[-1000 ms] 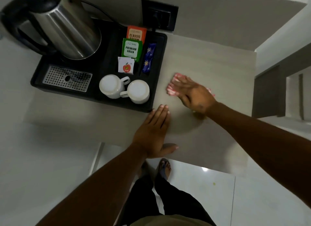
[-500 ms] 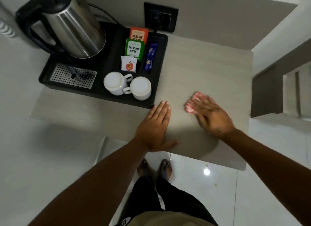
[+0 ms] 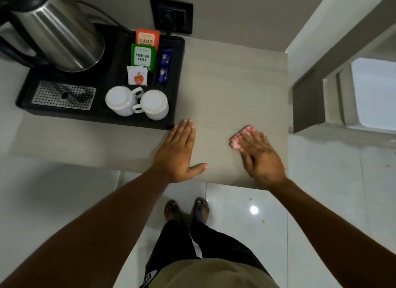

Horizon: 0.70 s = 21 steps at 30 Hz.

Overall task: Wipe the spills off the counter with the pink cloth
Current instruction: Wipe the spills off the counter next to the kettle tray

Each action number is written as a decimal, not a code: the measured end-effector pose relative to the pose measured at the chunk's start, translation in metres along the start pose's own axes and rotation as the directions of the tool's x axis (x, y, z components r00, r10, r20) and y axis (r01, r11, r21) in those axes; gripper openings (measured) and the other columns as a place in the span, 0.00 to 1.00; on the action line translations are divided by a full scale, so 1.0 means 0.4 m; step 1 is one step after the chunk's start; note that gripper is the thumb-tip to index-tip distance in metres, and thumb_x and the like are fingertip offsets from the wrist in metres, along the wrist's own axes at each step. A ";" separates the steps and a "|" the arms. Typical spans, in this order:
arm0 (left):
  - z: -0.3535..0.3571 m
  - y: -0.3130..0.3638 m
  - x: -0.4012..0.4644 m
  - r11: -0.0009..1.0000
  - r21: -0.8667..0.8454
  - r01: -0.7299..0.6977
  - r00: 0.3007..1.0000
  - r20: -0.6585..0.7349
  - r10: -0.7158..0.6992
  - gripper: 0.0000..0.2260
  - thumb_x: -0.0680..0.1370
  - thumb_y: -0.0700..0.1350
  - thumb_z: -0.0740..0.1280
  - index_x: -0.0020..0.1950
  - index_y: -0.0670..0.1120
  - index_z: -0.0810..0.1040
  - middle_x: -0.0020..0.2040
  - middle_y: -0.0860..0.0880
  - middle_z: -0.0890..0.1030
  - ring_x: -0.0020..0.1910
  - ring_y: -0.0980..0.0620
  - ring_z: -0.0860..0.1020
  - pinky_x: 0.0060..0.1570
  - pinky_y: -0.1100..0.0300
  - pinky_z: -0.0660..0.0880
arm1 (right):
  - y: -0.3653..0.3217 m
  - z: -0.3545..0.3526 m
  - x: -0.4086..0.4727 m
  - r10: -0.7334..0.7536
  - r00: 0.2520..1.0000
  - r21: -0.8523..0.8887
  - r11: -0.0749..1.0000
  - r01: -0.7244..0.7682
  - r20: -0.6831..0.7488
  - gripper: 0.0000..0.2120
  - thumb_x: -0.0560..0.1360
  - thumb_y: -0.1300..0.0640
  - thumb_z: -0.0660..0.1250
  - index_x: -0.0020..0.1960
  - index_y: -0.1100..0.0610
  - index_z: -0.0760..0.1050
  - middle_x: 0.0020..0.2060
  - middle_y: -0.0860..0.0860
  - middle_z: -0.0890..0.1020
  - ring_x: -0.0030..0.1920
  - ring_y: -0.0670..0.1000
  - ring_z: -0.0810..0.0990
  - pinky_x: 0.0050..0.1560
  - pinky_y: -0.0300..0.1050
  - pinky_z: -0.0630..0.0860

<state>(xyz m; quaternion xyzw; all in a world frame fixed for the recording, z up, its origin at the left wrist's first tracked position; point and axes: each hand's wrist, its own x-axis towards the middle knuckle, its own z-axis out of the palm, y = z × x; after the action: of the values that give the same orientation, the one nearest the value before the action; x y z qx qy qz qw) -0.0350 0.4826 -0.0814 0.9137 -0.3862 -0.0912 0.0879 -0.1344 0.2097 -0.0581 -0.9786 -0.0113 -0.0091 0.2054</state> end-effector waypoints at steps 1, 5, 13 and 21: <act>0.002 -0.001 0.000 1.000 -0.002 -0.001 1.000 -0.007 0.001 0.52 0.76 0.74 0.57 0.82 0.34 0.50 0.84 0.35 0.50 0.84 0.39 0.45 0.82 0.41 0.47 | 0.031 -0.019 0.014 0.074 0.997 0.005 0.997 -0.074 -0.024 0.19 0.80 0.56 0.58 0.69 0.57 0.75 0.70 0.58 0.73 0.74 0.60 0.66 0.76 0.57 0.58; -0.004 0.002 -0.003 1.000 -0.001 -0.011 1.000 -0.004 0.011 0.51 0.76 0.73 0.57 0.82 0.35 0.49 0.84 0.35 0.51 0.84 0.39 0.46 0.82 0.42 0.47 | 0.064 -0.052 0.155 0.278 0.951 0.006 0.960 -0.279 -0.134 0.16 0.82 0.56 0.58 0.68 0.54 0.75 0.69 0.56 0.75 0.74 0.62 0.65 0.75 0.56 0.61; -0.007 0.004 -0.007 1.000 0.023 -0.009 1.000 0.013 0.008 0.52 0.76 0.74 0.56 0.82 0.34 0.50 0.84 0.35 0.51 0.84 0.38 0.47 0.82 0.40 0.50 | -0.091 0.048 -0.083 0.032 0.999 0.031 0.999 -0.032 -0.005 0.22 0.79 0.59 0.63 0.72 0.56 0.69 0.73 0.55 0.70 0.76 0.59 0.62 0.76 0.57 0.58; -0.007 0.008 -0.005 1.000 0.023 -0.004 1.000 0.022 0.003 0.52 0.76 0.75 0.53 0.82 0.35 0.50 0.84 0.36 0.50 0.84 0.39 0.46 0.82 0.41 0.47 | 0.042 -0.047 0.113 0.370 0.920 0.055 0.929 -0.366 -0.131 0.21 0.79 0.62 0.59 0.70 0.52 0.71 0.72 0.57 0.71 0.76 0.62 0.60 0.74 0.58 0.62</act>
<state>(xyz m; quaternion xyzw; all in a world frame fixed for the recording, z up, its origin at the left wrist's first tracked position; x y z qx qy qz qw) -0.0379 0.4821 -0.0777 0.9129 -0.3897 -0.0968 0.0735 -0.0889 0.1875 -0.0468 -0.9570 0.1870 -0.0383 0.2184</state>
